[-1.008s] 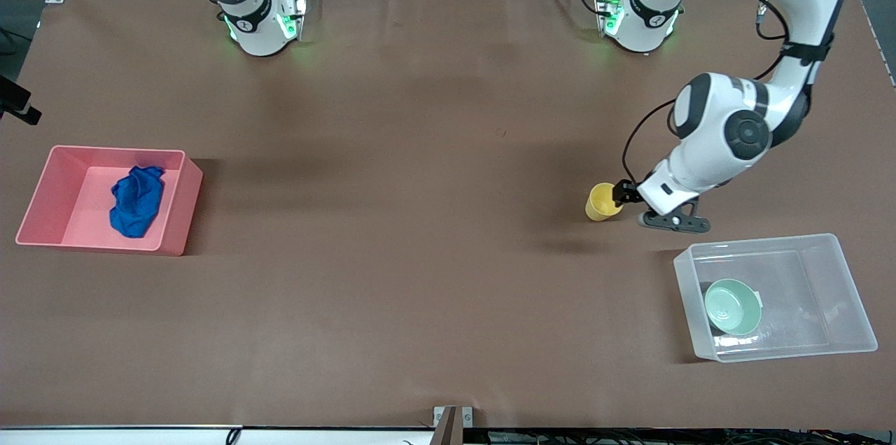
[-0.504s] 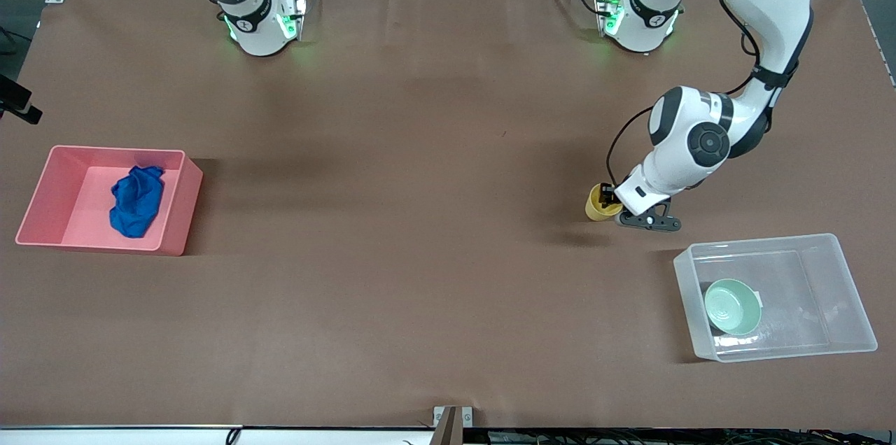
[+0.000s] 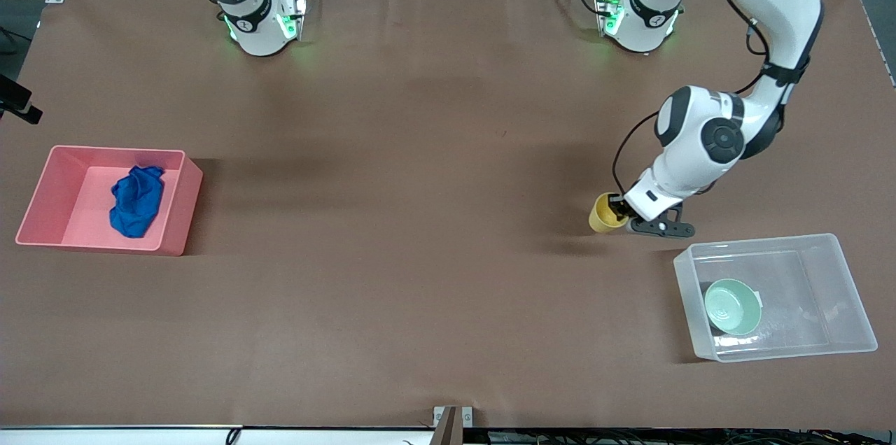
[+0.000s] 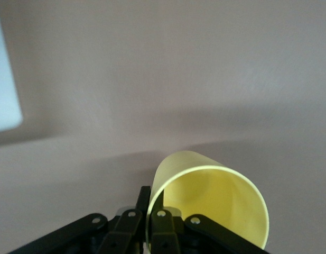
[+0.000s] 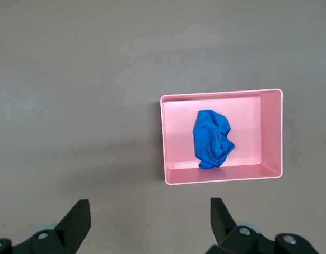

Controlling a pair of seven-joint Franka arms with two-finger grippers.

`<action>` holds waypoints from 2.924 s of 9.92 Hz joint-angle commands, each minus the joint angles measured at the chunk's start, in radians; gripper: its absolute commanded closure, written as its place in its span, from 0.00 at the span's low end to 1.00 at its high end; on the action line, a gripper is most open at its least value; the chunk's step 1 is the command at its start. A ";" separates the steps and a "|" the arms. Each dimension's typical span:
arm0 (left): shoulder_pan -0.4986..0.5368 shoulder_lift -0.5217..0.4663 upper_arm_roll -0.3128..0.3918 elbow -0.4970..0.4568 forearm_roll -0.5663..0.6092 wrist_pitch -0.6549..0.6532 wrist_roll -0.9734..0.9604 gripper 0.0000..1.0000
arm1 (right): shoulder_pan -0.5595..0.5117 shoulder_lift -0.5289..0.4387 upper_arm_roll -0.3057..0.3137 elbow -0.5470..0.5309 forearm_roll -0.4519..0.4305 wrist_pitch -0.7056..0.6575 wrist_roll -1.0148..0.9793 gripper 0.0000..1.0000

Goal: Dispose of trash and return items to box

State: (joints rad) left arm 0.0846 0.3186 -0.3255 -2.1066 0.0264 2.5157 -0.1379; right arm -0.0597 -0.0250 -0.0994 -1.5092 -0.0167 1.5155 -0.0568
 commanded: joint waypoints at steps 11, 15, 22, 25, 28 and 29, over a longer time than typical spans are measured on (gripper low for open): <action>0.199 0.485 0.126 0.836 0.020 -0.376 0.458 1.00 | 0.000 -0.009 0.001 -0.003 -0.003 -0.006 -0.003 0.00; 0.173 0.519 0.152 0.820 0.024 -0.255 0.454 0.25 | 0.000 -0.009 0.001 -0.003 -0.003 -0.006 -0.003 0.00; 0.002 -0.199 0.196 0.310 0.023 -0.440 0.273 0.00 | 0.000 -0.009 0.001 -0.003 -0.003 -0.006 -0.005 0.00; -0.081 -0.341 0.232 0.359 -0.029 -0.685 0.245 0.00 | 0.000 -0.009 0.001 -0.003 -0.003 -0.008 -0.005 0.00; -0.092 -0.294 0.247 0.597 -0.036 -0.929 0.239 0.00 | 0.000 -0.009 0.001 -0.003 -0.003 -0.008 -0.005 0.00; -0.098 -0.297 0.249 0.608 -0.034 -0.940 0.229 0.00 | 0.000 -0.009 0.001 -0.003 -0.003 -0.006 -0.005 0.00</action>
State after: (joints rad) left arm 0.0035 -0.0331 -0.0879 -1.5442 0.0031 1.6183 0.1093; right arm -0.0588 -0.0246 -0.1001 -1.5095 -0.0167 1.5142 -0.0569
